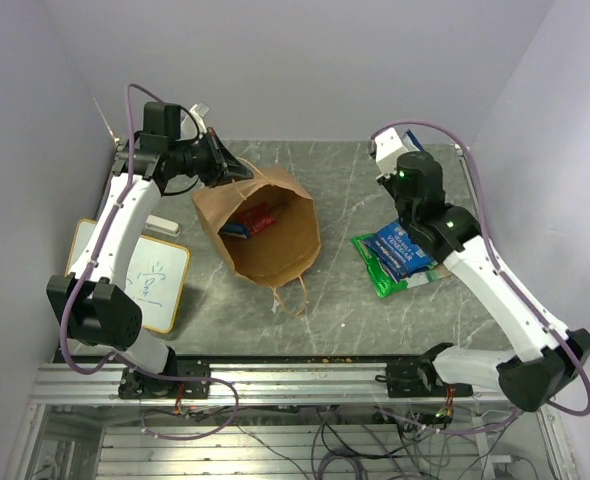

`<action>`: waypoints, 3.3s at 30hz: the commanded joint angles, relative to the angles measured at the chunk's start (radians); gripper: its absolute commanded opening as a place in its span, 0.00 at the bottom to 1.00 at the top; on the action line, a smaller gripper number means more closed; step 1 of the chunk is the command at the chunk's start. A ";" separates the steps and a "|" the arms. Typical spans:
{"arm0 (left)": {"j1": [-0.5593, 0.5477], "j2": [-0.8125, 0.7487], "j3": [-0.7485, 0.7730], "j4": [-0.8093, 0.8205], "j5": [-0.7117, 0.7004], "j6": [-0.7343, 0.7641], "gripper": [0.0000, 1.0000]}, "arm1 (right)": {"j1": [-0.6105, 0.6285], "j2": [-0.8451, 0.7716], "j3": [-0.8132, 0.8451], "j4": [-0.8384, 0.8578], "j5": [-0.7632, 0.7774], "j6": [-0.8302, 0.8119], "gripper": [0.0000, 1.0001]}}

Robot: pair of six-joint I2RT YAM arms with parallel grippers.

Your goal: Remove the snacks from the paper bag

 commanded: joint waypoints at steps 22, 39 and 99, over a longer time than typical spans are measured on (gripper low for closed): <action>-0.004 -0.012 -0.029 0.048 0.060 -0.012 0.07 | -0.081 0.386 0.024 -0.419 0.222 0.425 0.00; -0.004 -0.025 -0.041 0.053 0.059 -0.014 0.07 | -0.059 0.464 0.023 -0.462 0.092 0.580 0.00; -0.015 -0.083 -0.070 -0.053 0.045 0.033 0.07 | 0.375 0.206 -0.514 0.989 -0.943 -0.056 0.57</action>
